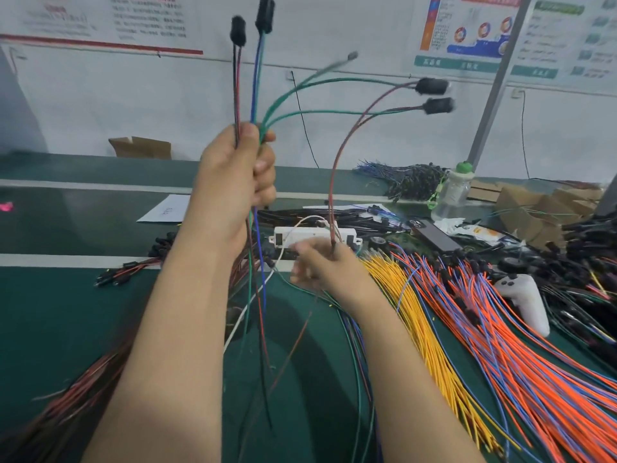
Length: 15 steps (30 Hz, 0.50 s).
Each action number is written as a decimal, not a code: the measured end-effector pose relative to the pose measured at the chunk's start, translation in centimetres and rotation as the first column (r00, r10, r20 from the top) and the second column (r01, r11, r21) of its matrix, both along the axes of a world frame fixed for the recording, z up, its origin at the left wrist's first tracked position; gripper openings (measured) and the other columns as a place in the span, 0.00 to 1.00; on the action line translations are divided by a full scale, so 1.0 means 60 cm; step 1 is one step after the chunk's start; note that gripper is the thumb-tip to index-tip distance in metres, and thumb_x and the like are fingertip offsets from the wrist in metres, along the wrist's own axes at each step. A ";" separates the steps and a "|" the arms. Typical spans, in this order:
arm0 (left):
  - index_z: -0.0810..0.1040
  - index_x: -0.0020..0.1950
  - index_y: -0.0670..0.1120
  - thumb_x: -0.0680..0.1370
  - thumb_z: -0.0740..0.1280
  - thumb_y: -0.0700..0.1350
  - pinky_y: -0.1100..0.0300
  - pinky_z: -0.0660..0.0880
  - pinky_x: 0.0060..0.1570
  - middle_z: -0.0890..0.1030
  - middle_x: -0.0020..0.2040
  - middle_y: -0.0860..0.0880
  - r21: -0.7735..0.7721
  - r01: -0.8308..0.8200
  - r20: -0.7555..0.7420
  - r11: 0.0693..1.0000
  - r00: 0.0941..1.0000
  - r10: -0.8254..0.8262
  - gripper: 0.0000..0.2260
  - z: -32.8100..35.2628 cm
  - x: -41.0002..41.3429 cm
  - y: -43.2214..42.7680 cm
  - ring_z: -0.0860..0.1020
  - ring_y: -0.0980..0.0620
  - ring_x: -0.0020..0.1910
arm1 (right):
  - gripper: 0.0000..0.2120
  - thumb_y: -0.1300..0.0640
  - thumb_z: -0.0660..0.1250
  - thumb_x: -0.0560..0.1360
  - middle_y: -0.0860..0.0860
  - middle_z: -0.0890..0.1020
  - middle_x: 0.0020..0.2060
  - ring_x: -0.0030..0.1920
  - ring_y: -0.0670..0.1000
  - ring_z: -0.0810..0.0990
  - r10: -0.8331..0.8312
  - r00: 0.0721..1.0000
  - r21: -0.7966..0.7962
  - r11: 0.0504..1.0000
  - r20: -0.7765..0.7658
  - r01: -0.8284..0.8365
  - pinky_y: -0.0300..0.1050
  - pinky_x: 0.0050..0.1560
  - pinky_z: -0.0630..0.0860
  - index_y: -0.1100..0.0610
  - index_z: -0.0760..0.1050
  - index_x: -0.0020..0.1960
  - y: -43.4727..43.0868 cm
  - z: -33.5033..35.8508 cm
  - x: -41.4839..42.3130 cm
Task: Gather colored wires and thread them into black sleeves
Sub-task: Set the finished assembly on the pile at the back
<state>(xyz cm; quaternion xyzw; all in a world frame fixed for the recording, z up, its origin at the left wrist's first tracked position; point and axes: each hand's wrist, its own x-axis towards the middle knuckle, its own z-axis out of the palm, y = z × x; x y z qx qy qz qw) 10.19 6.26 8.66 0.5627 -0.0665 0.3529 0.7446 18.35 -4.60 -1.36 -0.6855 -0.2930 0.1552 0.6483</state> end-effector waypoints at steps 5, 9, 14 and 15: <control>0.70 0.41 0.45 0.84 0.53 0.44 0.70 0.59 0.19 0.72 0.33 0.52 0.164 -0.084 -0.342 0.983 0.930 0.137 0.13 -0.067 0.026 -0.020 0.62 0.62 0.19 | 0.03 0.57 0.63 0.79 0.47 0.82 0.37 0.32 0.44 0.76 -0.281 0.959 0.493 0.832 -0.022 0.255 0.37 0.33 0.74 0.53 0.75 0.53 0.001 0.042 -0.024; 0.77 0.50 0.45 0.83 0.53 0.44 0.58 0.74 0.44 0.81 0.47 0.46 0.539 -0.020 -0.409 0.842 0.868 0.283 0.13 -0.132 0.046 -0.071 0.77 0.51 0.43 | 0.13 0.58 0.54 0.83 0.44 0.81 0.41 0.44 0.43 0.79 -0.422 0.903 0.307 0.873 0.083 0.380 0.28 0.44 0.72 0.55 0.77 0.48 0.001 0.035 -0.025; 0.76 0.42 0.45 0.83 0.55 0.44 0.62 0.69 0.37 0.76 0.37 0.50 0.517 0.052 -0.429 0.854 0.880 0.206 0.13 -0.158 0.056 -0.090 0.73 0.51 0.36 | 0.15 0.61 0.55 0.82 0.53 0.84 0.43 0.40 0.53 0.79 -0.295 0.941 0.338 0.880 -0.165 0.335 0.40 0.37 0.75 0.56 0.77 0.44 -0.033 0.002 -0.013; 0.73 0.38 0.47 0.82 0.56 0.45 0.64 0.68 0.33 0.74 0.33 0.51 0.460 0.096 -0.459 0.883 0.877 0.144 0.14 -0.165 0.055 -0.092 0.71 0.52 0.34 | 0.13 0.61 0.56 0.82 0.55 0.83 0.42 0.38 0.54 0.78 -0.249 0.945 0.361 0.878 -0.214 0.313 0.41 0.35 0.73 0.56 0.77 0.44 -0.042 -0.006 -0.009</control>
